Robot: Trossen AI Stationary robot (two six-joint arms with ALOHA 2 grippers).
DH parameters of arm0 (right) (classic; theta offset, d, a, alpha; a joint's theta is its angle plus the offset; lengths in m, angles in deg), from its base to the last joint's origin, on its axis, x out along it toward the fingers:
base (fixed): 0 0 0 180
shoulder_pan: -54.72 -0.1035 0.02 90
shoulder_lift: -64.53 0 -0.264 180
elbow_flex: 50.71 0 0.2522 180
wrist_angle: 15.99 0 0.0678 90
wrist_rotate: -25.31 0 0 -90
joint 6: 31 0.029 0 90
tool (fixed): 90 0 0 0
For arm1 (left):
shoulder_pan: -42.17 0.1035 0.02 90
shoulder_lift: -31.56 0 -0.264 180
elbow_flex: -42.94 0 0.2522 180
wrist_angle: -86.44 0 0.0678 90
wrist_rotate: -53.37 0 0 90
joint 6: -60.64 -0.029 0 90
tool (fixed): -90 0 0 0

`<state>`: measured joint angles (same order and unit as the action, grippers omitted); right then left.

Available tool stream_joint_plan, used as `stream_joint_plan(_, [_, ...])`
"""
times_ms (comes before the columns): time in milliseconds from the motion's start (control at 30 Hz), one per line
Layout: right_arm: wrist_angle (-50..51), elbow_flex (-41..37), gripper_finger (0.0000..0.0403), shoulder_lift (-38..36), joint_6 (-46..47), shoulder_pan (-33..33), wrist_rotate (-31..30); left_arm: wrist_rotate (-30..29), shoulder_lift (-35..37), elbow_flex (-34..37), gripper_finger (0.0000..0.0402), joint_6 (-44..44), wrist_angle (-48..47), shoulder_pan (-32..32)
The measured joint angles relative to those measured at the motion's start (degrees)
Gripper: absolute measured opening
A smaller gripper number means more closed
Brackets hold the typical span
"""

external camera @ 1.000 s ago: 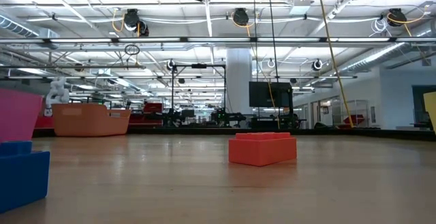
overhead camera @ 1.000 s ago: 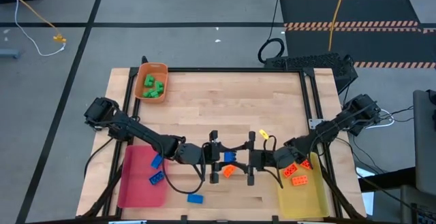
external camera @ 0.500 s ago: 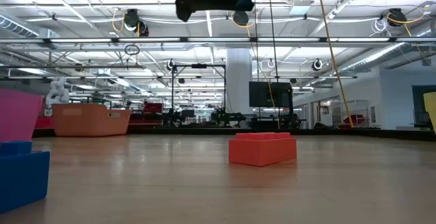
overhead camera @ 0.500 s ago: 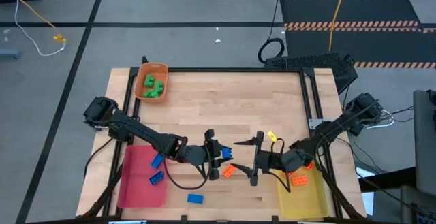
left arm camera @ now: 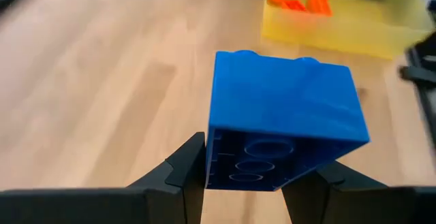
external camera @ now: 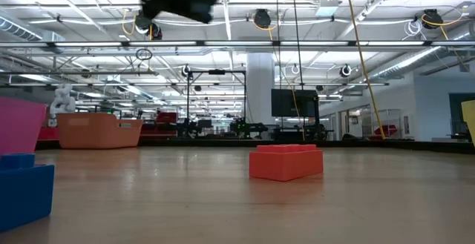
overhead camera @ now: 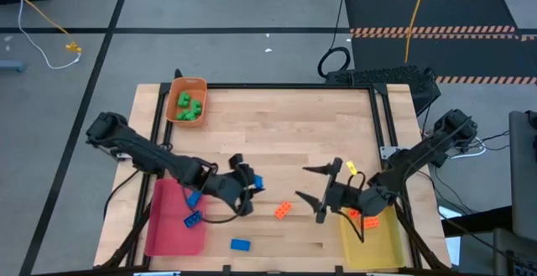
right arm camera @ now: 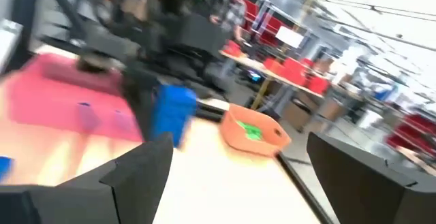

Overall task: Sort & place blocks by color
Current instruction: Put the blue game piece into the red bin

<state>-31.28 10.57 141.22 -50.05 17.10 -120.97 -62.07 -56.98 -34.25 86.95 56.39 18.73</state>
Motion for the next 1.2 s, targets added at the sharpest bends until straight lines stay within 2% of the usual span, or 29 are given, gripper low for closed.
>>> stream_joint_plan(133, [0.5,-2.1,0.0336,-2.0,0.2,-0.1,-3.9,2.9,4.1,0.0,0.0145,8.6,-12.8,-3.0])
stream_joint_plan(267, [0.2,-4.3,0.0336,-4.4,2.2,0.0,-4.0,5.4,6.9,0.1,0.0145,19.1,-23.7,-7.0])
stream_joint_plan(500, [0.2,-7.0,0.0336,-9.0,5.1,0.1,-4.0,13.6,7.5,-0.1,0.0145,36.1,-35.1,-13.5])
stream_joint_plan(767, [0.2,-9.4,0.0336,-11.7,6.6,0.0,-3.8,24.8,7.4,0.0,0.0145,52.4,-53.2,-19.6])
stream_joint_plan(1000, [0.2,-9.6,0.0336,-12.4,7.6,0.0,-3.7,33.6,7.4,0.0,0.0145,61.7,-58.5,-22.9])
stream_joint_plan(1200, [0.2,-9.6,0.0336,-12.4,7.9,0.0,-3.7,35.5,7.4,0.0,0.0145,66.6,-58.8,-24.1])
